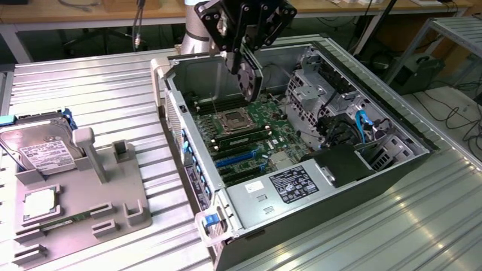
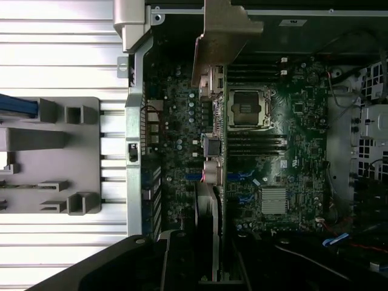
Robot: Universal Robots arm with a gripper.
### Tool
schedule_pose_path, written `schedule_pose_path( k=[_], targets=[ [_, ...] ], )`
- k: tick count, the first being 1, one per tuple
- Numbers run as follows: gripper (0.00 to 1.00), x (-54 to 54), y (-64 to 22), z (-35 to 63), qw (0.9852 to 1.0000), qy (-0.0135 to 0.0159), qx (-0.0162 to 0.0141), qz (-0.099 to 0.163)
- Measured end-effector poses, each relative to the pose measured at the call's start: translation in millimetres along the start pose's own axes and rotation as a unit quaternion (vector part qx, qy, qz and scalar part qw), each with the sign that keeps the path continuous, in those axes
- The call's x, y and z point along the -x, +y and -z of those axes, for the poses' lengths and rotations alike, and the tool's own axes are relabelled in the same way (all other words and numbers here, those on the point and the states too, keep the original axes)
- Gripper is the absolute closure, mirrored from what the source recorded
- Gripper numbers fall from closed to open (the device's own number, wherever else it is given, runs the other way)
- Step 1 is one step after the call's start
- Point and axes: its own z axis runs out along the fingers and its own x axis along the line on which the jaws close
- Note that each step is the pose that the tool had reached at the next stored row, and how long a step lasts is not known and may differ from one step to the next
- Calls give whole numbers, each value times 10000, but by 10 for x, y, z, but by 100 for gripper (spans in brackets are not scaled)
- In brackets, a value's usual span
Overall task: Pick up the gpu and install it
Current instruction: 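Pick up the gpu and move the gpu toward the slot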
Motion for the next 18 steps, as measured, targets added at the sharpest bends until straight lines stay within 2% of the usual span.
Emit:
schedule_pose_path(
  k=[18],
  targets=[
    [73, 251, 0, -12, 10000, 0, 0, 0]
  ],
)
